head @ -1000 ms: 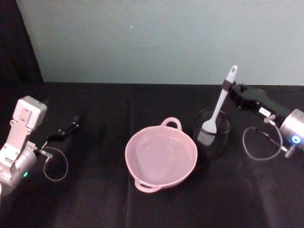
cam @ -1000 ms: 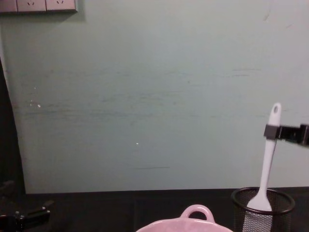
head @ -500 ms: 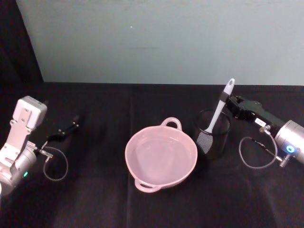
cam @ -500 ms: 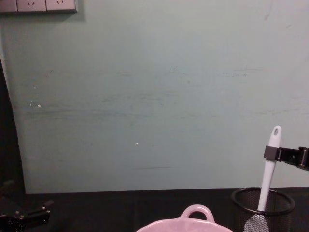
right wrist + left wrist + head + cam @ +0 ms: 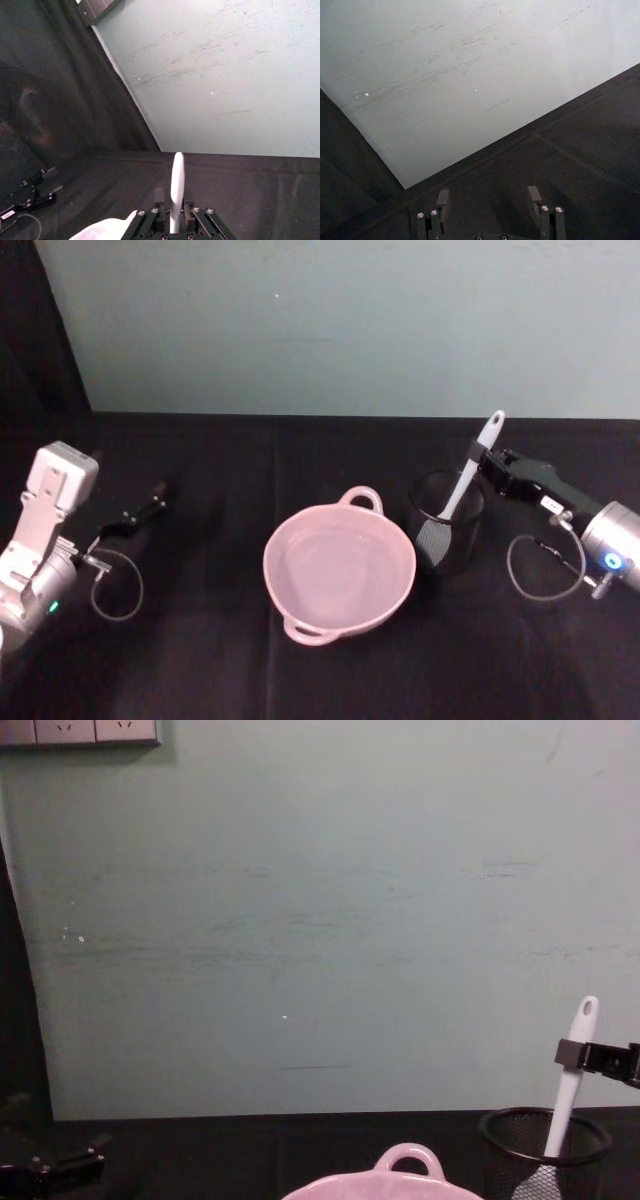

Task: Use the one hand to pick up the spoon and stir the clear water in the bowl.

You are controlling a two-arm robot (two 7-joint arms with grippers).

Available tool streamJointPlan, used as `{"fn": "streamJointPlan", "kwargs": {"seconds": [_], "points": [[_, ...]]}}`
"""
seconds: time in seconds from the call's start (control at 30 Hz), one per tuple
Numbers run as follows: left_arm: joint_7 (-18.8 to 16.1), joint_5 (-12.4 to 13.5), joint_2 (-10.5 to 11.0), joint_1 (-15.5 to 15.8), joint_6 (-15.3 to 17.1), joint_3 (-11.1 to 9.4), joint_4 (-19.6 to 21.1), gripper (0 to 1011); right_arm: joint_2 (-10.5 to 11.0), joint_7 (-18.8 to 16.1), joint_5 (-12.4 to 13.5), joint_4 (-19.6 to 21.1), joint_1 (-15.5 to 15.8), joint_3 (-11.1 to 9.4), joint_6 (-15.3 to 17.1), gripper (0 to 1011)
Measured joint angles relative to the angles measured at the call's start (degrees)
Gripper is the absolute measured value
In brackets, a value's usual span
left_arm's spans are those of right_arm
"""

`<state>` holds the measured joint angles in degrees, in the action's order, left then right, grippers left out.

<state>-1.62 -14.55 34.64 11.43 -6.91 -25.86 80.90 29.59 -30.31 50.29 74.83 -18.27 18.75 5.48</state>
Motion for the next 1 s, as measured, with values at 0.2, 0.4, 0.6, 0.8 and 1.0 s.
{"fn": "streamJointPlan", "kwargs": {"seconds": [0.2,0.4,0.6,0.8,1.0], "points": [[0.0,0.0,0.0,0.0,0.0,0.0,0.0,1005,0.2,0.8,0.2,-1.2,0.1,0.0,-0.3,394],[0.0,0.0,0.0,0.0,0.0,0.0,0.0,1005,0.0,0.9,0.5,-2.8,0.1,-0.1,-0.3,556],[0.0,0.0,0.0,0.0,0.0,0.0,0.0,1005,-0.3,1.0,0.8,-4.1,0.1,-0.1,-0.4,756],[0.0,0.0,0.0,0.0,0.0,0.0,0.0,1005,0.6,2.3,0.2,-1.9,1.3,-0.4,-0.5,932],[0.0,0.0,0.0,0.0,0.0,0.0,0.0,1005,3.6,6.2,-2.1,5.1,4.6,-1.4,0.2,1002]]}}
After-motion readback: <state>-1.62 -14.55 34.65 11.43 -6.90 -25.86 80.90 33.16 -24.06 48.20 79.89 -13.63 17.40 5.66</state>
